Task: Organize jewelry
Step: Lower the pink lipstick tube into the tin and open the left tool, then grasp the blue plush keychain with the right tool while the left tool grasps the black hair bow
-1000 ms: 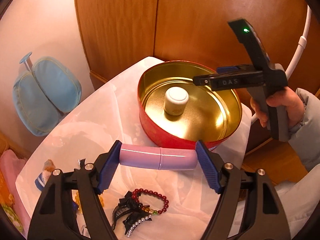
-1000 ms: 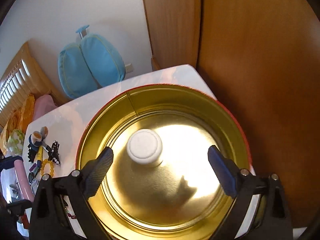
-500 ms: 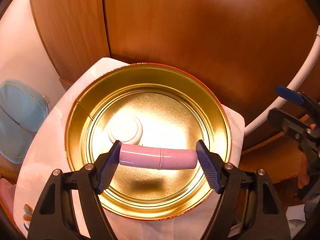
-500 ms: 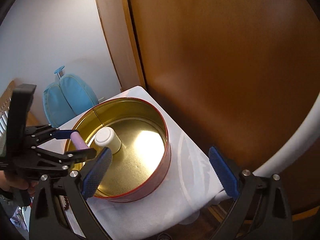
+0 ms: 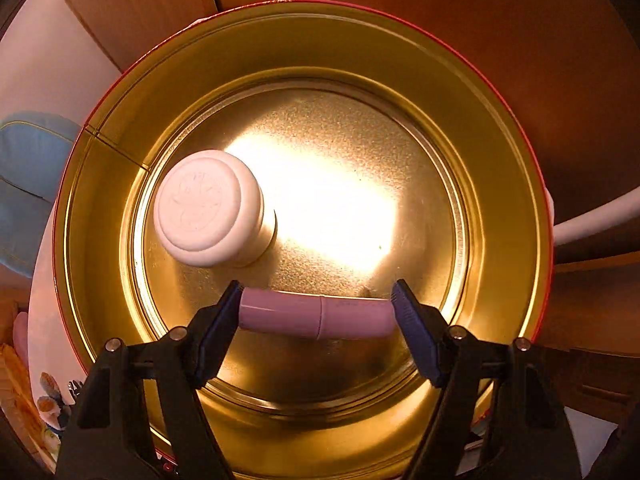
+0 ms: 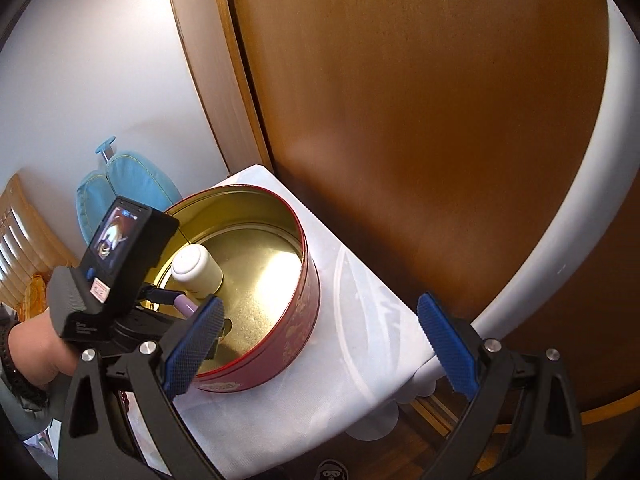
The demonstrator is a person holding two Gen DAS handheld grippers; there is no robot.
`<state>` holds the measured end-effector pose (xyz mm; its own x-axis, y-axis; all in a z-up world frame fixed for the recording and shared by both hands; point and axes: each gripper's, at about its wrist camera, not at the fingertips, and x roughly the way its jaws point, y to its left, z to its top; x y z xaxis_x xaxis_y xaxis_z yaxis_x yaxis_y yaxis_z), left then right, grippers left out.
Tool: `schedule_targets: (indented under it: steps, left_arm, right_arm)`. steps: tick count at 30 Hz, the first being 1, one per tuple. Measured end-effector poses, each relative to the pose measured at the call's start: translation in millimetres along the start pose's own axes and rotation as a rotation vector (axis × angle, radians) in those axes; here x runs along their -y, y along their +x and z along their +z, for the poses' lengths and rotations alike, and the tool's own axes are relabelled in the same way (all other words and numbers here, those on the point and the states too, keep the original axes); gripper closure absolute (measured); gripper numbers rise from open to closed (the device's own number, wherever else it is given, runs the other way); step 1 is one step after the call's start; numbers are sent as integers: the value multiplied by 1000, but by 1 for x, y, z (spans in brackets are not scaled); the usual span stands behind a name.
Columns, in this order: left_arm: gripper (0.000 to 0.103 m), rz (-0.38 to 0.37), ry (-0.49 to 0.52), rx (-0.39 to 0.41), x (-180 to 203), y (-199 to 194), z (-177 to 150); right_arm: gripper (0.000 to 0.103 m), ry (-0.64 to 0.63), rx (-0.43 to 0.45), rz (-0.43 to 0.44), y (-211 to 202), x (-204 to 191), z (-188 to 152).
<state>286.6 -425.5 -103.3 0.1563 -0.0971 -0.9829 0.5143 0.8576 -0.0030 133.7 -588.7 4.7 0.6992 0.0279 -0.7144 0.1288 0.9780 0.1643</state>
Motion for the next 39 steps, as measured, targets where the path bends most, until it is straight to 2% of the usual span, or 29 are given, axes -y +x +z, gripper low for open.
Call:
schedule_targets:
  steps: [5, 9, 11, 12, 13, 14, 19, 22, 25, 28, 33, 36, 39]
  left_arm:
    - [29, 31, -11, -35, -3, 13, -2]
    - [29, -34, -51, -92, -6, 20, -4]
    - [28, -23, -59, -66, -6, 15, -4]
    - [25, -12, -61, -46, -6, 11, -5]
    - [16, -8, -68, -27, -7, 6, -6]
    - [14, -6, -77, -6, -8, 1, -7]
    - [8, 4, -125, 132, -20, -37, -26]
    - [8, -46, -226, 222, -45, -60, -59]
    - [8, -67, -343, 281, -73, -78, -112]
    - [8, 14, -454, 290, -107, -93, -174]
    - [8, 190, -690, 312, -155, -108, -263]
    - [8, 193, -780, 329, -191, -113, -305]
    - [8, 219, -782, 317, -217, -108, -324]
  right_arm:
    - [5, -11, -13, 12, 2, 0, -1]
    - [5, -24, -17, 18, 1, -1, -1]
    - [5, -33, -13, 25, -3, -2, 0]
    - [5, -38, -11, 27, -5, -2, 1]
    - [5, -43, -8, 29, -6, -3, 1]
    - [5, -48, -7, 32, -8, -3, 1]
    - [5, -80, -15, 85, -14, -7, 3]
    - [5, -139, -34, 129, -11, -21, 3]
    - [5, -218, -63, 200, -1, -44, 1]
    - [5, -310, -100, 288, 9, -80, -4]
    - [5, -439, -110, 449, 10, -156, -11]
    - [5, -488, -141, 535, 11, -202, -24]
    - [5, -524, -195, 567, 20, -244, -43]
